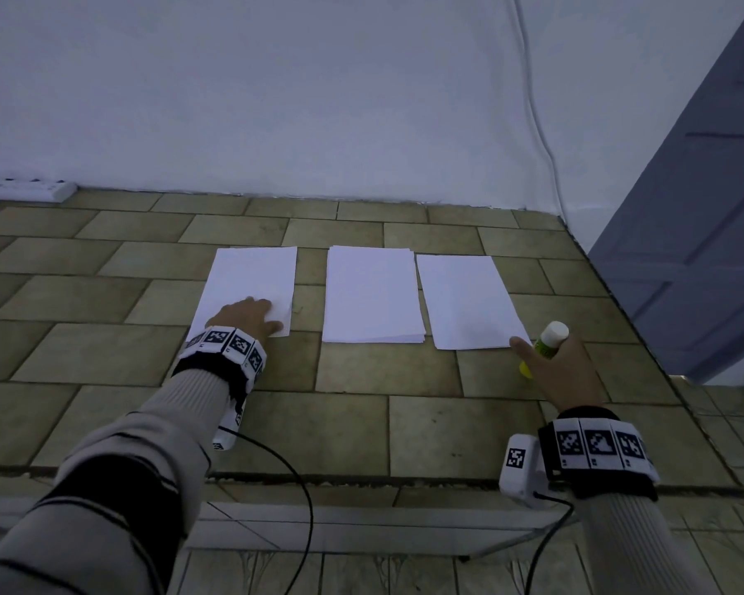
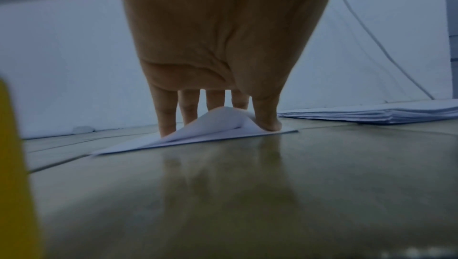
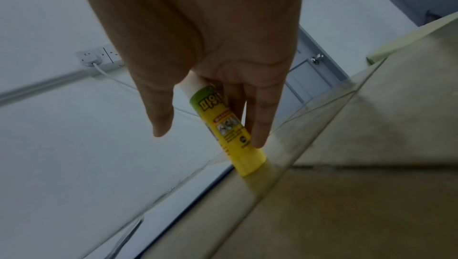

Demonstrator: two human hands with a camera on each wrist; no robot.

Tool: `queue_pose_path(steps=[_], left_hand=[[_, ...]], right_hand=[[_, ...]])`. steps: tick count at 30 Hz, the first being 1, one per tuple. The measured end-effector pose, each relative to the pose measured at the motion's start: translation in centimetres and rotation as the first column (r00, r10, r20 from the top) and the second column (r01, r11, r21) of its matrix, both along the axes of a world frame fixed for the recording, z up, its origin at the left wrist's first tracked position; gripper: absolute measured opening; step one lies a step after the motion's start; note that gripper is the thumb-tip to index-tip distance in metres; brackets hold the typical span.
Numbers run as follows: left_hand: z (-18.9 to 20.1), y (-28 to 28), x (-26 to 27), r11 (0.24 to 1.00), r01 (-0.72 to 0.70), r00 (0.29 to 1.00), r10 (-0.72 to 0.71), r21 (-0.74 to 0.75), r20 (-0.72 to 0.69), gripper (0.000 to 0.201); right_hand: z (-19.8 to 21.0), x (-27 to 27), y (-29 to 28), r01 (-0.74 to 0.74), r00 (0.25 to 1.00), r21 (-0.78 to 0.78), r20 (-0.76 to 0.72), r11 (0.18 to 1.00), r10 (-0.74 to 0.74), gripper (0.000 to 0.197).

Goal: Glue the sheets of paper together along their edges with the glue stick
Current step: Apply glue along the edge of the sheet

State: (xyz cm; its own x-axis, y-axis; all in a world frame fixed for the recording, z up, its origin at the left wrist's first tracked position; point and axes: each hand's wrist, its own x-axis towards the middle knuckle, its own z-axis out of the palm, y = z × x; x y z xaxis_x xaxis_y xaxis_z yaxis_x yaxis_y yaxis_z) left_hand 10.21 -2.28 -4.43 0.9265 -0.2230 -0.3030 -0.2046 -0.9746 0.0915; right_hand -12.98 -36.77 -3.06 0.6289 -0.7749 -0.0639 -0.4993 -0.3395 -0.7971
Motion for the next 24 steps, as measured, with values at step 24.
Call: queue_pose_path(steps=[24], left_hand=[[4.2,-2.0,-11.1,0.672,0.571,0.803,-0.577,-0.472,0.151,0.051]], right_hand=[[0.0,-0.6,0.0,-0.052,0.992,-0.076,-0.116,0.996,0.043,0.039]])
